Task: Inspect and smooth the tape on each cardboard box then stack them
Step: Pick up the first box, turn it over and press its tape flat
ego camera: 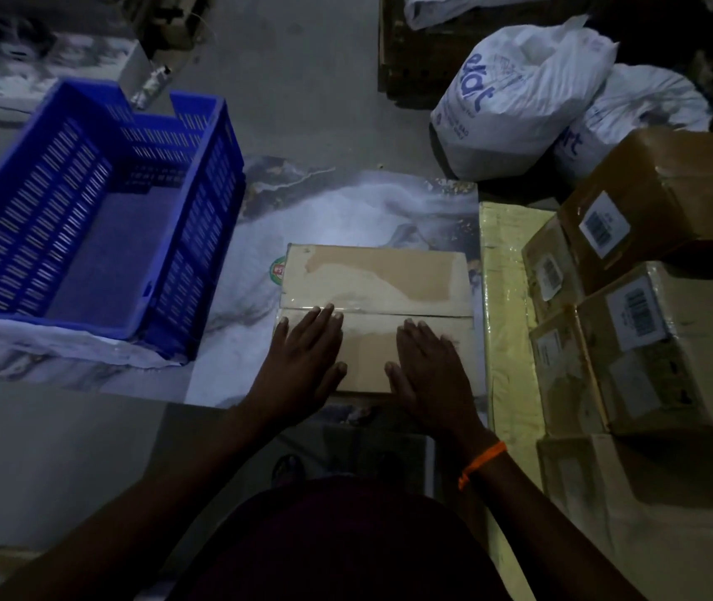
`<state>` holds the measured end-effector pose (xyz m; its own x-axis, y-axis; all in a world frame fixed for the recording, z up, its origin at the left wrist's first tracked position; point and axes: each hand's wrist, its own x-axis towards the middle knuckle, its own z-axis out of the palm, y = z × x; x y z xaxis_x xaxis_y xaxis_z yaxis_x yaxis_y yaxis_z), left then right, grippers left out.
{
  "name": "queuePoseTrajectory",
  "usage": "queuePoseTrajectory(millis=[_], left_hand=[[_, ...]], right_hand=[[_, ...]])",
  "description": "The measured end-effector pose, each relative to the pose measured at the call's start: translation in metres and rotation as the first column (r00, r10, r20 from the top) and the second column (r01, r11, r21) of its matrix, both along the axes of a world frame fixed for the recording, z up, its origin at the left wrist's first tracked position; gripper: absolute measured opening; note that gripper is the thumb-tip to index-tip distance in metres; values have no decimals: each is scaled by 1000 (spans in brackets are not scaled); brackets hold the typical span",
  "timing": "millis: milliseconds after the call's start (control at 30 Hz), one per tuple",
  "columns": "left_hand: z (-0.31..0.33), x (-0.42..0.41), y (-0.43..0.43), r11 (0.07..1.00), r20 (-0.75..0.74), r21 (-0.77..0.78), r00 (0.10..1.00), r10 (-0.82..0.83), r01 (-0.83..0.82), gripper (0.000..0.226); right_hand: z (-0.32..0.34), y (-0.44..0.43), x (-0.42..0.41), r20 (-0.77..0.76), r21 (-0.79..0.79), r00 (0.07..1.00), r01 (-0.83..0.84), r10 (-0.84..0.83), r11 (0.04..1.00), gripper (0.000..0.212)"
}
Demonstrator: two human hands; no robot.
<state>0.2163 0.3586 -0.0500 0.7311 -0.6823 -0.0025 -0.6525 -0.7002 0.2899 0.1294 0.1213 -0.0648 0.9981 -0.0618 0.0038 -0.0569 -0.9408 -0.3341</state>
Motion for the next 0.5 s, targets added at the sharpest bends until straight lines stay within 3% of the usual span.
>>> queuePoseTrajectory(millis=[200,367,500], left_hand=[[-18,-11,14,999,70,36,998,8,-10,69],[-24,-7,19,995,79,91,996,-40,33,97],[-29,-5,21,996,127,80,991,-50,40,97]], right_hand=[[-12,-2,-24,52,58,999,14,-17,998,59],[-1,-16,-12,23,132,998,-56,53,990,58],[13,-54,16,217,206,976,-33,-12,978,46]])
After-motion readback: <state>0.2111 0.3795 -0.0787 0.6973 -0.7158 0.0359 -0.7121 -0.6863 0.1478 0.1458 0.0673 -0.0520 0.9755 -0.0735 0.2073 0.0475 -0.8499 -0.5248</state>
